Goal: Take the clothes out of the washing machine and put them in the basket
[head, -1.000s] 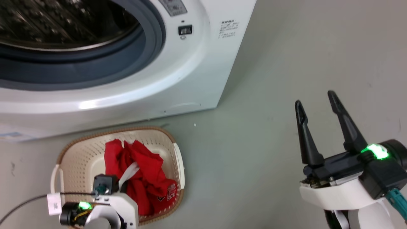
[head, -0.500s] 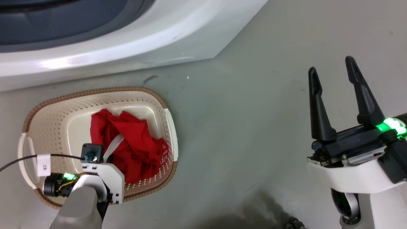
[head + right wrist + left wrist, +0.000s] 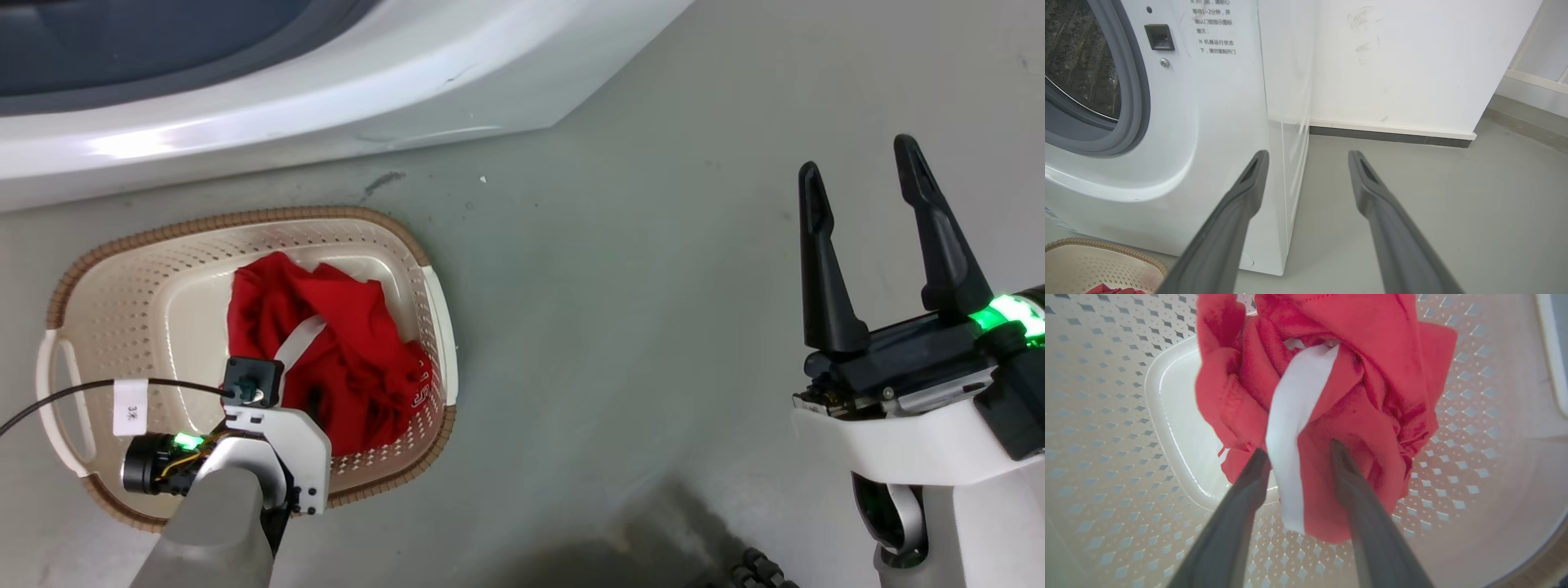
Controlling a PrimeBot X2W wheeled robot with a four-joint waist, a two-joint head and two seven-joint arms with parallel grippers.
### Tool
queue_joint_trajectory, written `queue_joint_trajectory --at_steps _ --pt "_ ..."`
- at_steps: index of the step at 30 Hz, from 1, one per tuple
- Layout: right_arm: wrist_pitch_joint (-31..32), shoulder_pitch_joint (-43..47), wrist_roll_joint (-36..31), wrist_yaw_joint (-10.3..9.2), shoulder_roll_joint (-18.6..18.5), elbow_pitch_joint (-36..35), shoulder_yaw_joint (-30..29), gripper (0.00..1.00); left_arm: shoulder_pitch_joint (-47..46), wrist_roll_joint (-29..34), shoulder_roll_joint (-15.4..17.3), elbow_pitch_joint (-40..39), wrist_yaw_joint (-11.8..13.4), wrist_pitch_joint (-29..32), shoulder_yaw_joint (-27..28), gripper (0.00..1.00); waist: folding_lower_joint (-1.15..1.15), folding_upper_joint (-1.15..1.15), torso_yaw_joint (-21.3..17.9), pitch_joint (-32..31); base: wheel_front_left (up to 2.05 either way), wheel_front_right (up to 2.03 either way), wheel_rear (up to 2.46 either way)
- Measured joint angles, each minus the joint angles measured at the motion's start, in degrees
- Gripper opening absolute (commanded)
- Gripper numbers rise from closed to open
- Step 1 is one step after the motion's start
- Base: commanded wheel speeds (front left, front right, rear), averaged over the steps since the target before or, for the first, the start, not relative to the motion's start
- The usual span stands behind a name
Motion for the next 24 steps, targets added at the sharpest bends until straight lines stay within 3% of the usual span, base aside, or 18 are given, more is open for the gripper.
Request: queue_joint_trajectory --at_steps 8,24 --pt "0.0 2.7 -0.4 0.00 0.0 2.1 -0.1 1.00 5.2 -1.1 -2.4 -0.7 0.0 -1.0 -0.3 1.00 0.00 0.00 0.9 -6.6 0.00 0.00 0.00" --pt "0.0 11.6 -2.8 0.00 0.0 5.0 0.6 1.00 21.4 -2.4 -3.6 -20.3 0.9 -1.2 1.8 1.00 -0.01 0.00 4.3 -23.8 0.00 0.00 0.00"
